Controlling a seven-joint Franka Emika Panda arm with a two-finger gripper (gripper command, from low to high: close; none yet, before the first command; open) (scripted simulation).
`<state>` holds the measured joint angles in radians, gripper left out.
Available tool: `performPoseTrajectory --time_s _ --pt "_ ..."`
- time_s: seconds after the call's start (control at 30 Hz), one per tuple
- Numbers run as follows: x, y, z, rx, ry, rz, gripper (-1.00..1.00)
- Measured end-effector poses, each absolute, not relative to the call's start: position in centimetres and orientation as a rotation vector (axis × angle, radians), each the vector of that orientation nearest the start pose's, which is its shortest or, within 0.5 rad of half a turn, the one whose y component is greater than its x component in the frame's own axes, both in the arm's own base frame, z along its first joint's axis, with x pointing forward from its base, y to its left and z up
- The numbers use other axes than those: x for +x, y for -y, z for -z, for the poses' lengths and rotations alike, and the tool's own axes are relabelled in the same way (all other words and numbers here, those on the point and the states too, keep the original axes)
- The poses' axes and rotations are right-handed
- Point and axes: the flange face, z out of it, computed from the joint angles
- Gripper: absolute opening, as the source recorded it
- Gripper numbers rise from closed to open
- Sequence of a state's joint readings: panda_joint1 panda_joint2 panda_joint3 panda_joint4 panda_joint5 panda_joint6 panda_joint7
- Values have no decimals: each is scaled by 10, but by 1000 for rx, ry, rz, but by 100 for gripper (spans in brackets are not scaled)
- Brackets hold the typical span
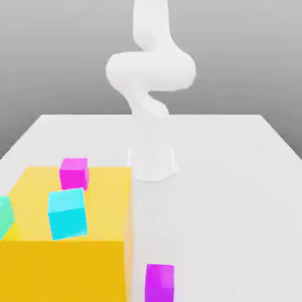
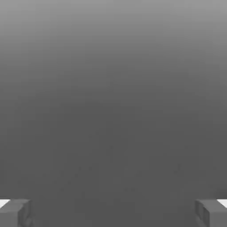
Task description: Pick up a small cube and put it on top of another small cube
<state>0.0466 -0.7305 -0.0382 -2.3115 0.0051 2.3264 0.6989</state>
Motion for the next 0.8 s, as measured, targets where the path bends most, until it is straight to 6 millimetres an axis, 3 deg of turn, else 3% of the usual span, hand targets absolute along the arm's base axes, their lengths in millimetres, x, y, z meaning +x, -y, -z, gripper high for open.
performPoseTrajectory --time_s 0.2,0.4,0.6,0.8 --pt "429 0 -607 -2725 -605 819 0" --pt "469 -7 -524 -2864 -283 667 0" --pt "493 -15 -438 -2956 56 511 0" --pt "500 -23 -351 -3000 410 347 0"
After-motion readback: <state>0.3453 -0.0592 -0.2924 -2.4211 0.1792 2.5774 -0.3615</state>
